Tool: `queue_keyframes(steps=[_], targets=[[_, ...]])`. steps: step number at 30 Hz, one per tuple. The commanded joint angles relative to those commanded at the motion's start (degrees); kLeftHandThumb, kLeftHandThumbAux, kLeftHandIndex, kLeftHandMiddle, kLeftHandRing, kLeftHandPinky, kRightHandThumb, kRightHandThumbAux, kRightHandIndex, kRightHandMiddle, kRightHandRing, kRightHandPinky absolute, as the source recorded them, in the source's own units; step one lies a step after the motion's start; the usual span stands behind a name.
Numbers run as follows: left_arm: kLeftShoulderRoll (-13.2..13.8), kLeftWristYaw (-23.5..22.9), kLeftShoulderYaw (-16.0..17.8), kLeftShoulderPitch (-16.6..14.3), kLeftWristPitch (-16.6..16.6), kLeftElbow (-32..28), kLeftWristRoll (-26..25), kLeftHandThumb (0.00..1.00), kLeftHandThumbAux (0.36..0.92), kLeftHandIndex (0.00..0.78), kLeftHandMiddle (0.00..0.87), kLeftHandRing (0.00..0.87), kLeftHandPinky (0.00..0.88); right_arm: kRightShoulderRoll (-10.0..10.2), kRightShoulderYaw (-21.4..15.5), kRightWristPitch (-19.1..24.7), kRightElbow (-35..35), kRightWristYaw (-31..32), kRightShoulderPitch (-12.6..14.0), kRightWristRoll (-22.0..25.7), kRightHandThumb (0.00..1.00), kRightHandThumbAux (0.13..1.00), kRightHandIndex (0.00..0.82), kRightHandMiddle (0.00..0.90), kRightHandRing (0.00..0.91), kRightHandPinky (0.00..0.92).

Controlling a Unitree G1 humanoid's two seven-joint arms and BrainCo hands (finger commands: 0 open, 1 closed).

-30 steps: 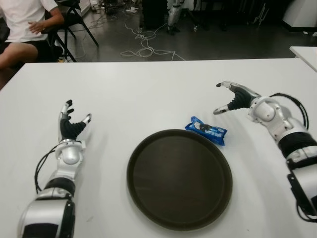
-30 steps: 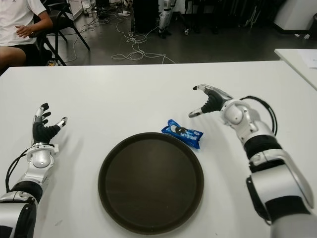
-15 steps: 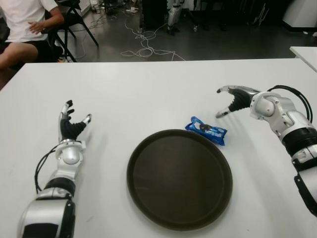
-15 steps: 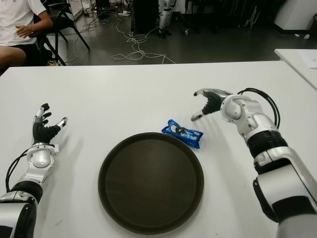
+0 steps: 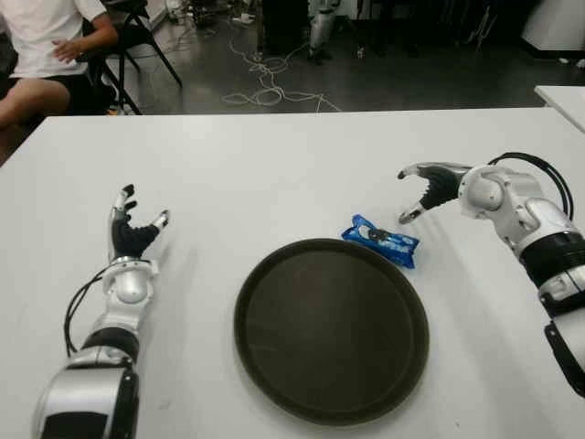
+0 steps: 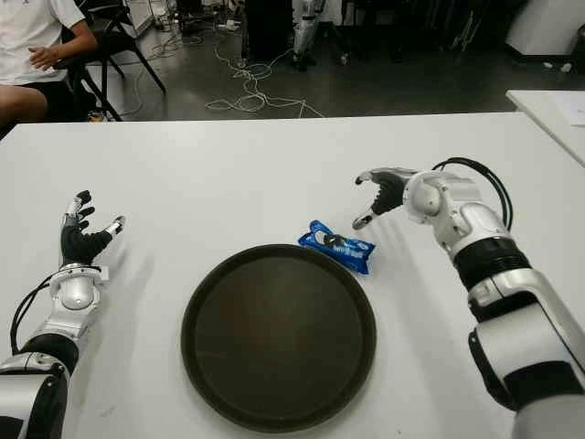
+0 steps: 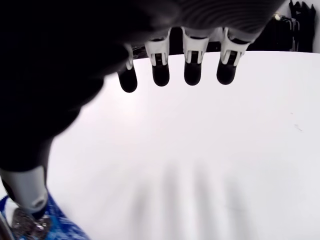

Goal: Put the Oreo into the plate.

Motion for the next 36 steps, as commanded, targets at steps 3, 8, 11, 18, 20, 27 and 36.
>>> queue_keyframes(steps=[3, 8, 11, 18, 20, 27, 36], targets=[[0.07, 0.00, -0.11, 0.07, -0.11, -0.10, 0.11, 0.000, 0.791, 0.071, 0.114, 0.102, 0.094, -0.19, 0.63, 0.00, -0.79, 1.06, 0.11, -0.39, 0.000, 0.618, 0.000, 0.016, 0.005, 0.002], [0.03, -0.12, -0.10, 0.15, -0.34, -0.19, -0.01, 0.000, 0.795, 0.070, 0.115, 0.101, 0.096, -0.11, 0.95, 0.67, -2.86, 1.71, 0.84, -0.65, 0.000, 0.611, 0.000, 0.020, 0.007, 0.008], [0.01, -0.13, -0.08, 0.15, -0.42, -0.19, -0.07, 0.000, 0.801, 0.074, 0.123, 0.111, 0.104, -0.24, 0.84, 0.81, -3.85, 2.16, 1.23, -0.44, 0.000, 0.611, 0.000, 0.024, 0.007, 0.009], [-0.11, -0.03, -0.13, 0.15, -0.60, -0.28, -0.08, 0.008, 0.811, 0.076, 0.123, 0.106, 0.091, 1.02, 1.00, 1.14, -3.32, 1.10, 1.67, -0.46, 0.000, 0.608, 0.000, 0.008, 0.001, 0.003], [-0.17, -0.11, -0.08, 0.16, -0.66, -0.34, -0.18, 0.011, 0.814, 0.076, 0.123, 0.104, 0.089, 1.26, 1.08, 0.81, -3.05, 0.18, 1.78, -0.59, 0.000, 0.607, 0.000, 0.004, 0.000, 0.001], [-0.38, -0.23, 0.08, 0.12, -0.52, -0.40, -0.43, 0.005, 0.803, 0.069, 0.117, 0.101, 0.088, 1.37, 1.09, -2.52, -3.47, -3.31, 2.44, -0.51, 0.000, 0.656, 0.000, 0.000, 0.000, 0.005], [-0.50, -0.70, 0.42, 0.00, -0.15, -0.46, -0.97, 0.007, 0.799, 0.076, 0.122, 0.107, 0.093, 1.55, 0.73, -5.19, -3.06, -5.09, 2.68, 0.06, 0.000, 0.728, 0.000, 0.000, 0.000, 0.000]])
